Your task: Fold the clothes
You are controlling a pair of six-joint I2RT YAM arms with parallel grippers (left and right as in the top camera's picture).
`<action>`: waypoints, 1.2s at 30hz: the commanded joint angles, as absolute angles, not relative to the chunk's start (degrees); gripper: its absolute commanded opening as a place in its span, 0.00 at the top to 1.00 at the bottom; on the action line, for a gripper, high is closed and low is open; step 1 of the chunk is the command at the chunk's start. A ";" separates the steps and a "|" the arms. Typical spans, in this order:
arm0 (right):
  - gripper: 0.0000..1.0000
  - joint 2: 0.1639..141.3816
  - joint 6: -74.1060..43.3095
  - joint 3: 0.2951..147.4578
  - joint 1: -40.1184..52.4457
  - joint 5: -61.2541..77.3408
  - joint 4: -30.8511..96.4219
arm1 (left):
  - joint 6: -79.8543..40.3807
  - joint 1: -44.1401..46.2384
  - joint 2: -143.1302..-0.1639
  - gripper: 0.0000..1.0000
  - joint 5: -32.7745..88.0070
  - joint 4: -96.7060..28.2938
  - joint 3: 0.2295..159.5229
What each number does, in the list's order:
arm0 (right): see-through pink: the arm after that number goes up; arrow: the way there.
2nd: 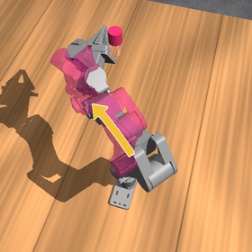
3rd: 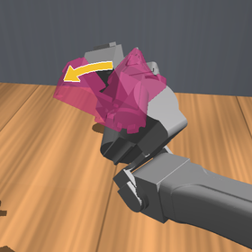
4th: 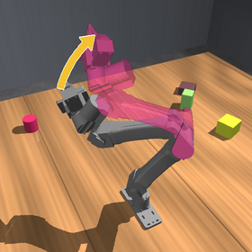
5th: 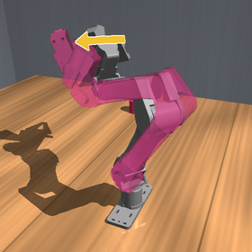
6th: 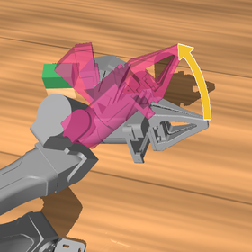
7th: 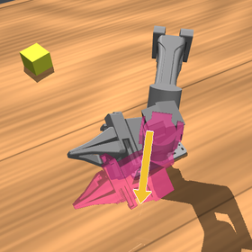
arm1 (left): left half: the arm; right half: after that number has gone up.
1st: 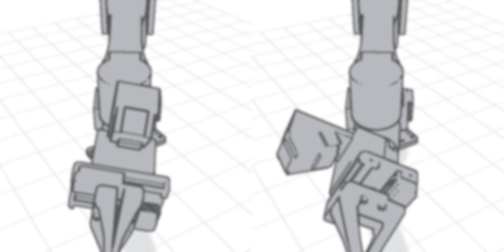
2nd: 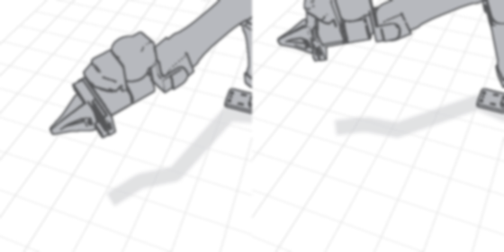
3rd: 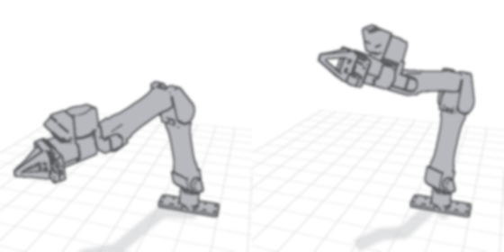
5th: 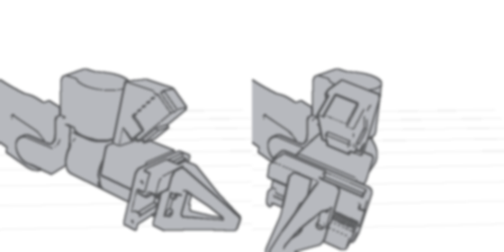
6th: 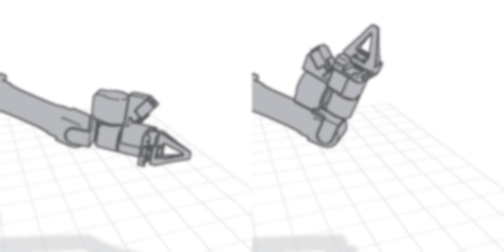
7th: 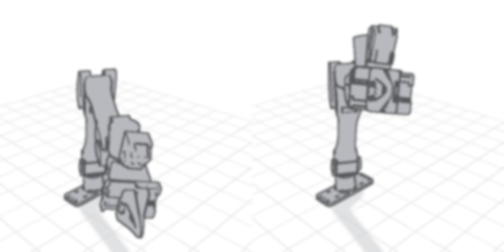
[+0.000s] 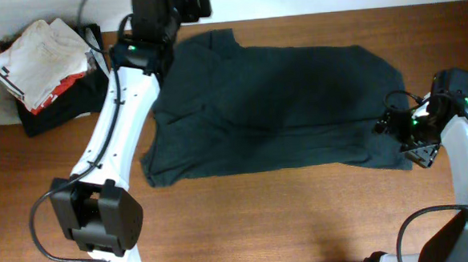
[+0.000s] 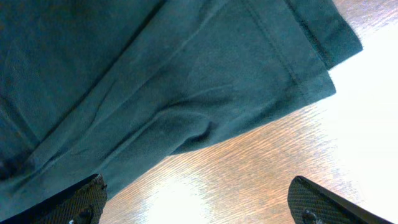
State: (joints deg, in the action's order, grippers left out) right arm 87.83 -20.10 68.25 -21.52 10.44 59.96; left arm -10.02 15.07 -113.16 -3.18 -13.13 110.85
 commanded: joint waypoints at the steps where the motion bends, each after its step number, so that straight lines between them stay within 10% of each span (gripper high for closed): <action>1: 0.04 88.68 -19.73 68.79 -18.94 9.87 59.53 | -6.74 13.32 -115.83 0.01 -5.02 -4.62 111.92; 36: 0.03 88.88 -16.71 68.69 -16.12 6.57 62.19 | 1.15 8.23 -153.69 0.11 7.73 -21.06 129.82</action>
State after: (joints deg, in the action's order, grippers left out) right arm 88.47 -17.32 68.25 -16.60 7.51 62.19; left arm -0.80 8.23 -152.03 6.96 -21.71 128.49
